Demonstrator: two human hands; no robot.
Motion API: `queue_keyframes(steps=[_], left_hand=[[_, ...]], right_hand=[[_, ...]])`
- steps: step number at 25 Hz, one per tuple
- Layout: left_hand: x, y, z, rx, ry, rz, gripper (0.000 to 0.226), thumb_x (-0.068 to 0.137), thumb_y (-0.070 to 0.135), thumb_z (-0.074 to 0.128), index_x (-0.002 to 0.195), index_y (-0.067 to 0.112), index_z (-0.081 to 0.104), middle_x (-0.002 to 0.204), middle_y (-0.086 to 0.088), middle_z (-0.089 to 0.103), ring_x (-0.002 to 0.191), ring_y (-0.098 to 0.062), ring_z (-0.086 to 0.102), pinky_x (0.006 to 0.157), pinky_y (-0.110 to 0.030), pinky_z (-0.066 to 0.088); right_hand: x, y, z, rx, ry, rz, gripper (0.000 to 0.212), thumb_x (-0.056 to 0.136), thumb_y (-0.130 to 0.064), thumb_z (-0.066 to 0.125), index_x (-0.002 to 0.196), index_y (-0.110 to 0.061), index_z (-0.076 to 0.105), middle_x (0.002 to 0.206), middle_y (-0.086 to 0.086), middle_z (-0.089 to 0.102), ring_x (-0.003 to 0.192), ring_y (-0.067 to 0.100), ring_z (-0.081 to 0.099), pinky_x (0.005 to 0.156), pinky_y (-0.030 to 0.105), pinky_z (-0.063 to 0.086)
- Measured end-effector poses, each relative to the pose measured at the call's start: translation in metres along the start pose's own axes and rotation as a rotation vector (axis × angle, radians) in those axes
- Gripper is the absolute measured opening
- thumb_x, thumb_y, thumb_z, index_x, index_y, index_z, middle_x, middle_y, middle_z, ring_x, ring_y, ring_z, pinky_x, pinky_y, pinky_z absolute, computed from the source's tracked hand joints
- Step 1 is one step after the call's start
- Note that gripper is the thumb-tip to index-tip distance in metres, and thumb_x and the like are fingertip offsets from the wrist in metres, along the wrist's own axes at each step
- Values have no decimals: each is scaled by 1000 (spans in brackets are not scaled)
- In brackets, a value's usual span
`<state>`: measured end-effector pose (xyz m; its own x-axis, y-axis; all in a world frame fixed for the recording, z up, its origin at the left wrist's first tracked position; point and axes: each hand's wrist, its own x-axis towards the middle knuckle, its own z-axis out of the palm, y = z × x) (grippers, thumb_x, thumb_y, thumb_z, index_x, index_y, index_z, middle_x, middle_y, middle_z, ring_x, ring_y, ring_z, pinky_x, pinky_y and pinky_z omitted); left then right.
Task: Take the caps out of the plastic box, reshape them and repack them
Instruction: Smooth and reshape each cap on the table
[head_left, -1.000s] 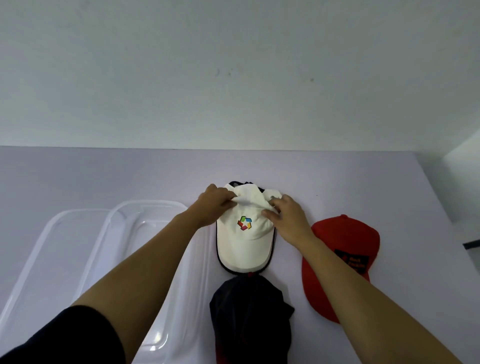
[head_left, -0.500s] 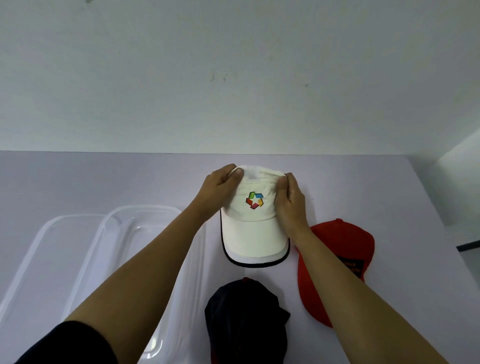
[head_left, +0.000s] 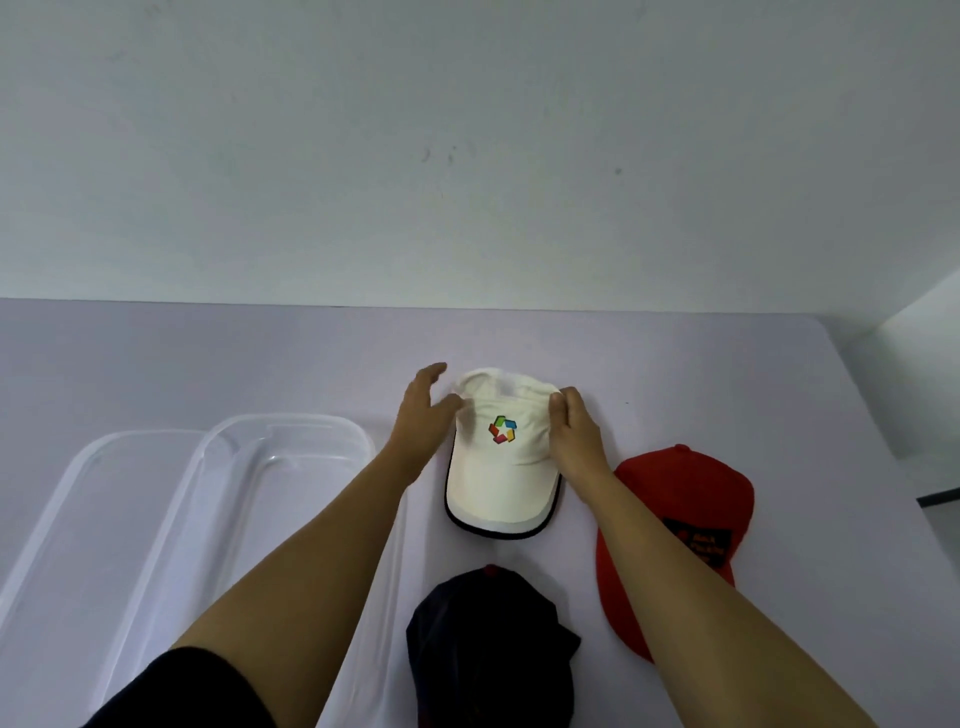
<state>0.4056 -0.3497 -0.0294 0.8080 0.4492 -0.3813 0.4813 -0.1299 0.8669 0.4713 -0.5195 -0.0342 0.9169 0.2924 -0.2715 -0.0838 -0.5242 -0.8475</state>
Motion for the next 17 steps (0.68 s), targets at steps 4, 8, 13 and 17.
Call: queue_keyframes(steps=[4, 8, 13, 17], left_hand=[[-4, -12, 5, -314, -141, -257, 73, 80, 61, 53, 141, 25, 35, 144, 4, 43, 127, -21, 46, 99, -36, 40], [-8, -7, 5, -436, -208, -268, 55, 82, 69, 44, 109, 26, 66, 107, 3, 73, 100, -14, 67, 84, -32, 53], [-14, 9, 14, -535, -29, -282, 60, 77, 68, 54, 104, 18, 70, 99, -4, 75, 93, -23, 71, 86, -39, 55], [-19, 21, 16, -568, 140, -193, 50, 82, 62, 54, 96, 17, 70, 95, -4, 75, 86, -21, 71, 75, -34, 57]], right_hand=[[-2, 0, -1, 199, 36, 11, 27, 100, -33, 28, 91, -16, 45, 83, -10, 53, 80, 7, 51, 71, 25, 40], [2, -14, -3, 229, 44, -51, 27, 99, -35, 31, 77, -27, 43, 78, -10, 52, 76, 6, 51, 72, 24, 42], [5, -25, -6, 331, 94, 1, 44, 84, -54, 55, 119, -30, 43, 130, 0, 44, 118, 17, 48, 97, 34, 43], [0, -24, -8, 629, -272, 262, 93, 63, -84, 48, 135, -25, 44, 133, -2, 55, 120, 17, 54, 103, 43, 42]])
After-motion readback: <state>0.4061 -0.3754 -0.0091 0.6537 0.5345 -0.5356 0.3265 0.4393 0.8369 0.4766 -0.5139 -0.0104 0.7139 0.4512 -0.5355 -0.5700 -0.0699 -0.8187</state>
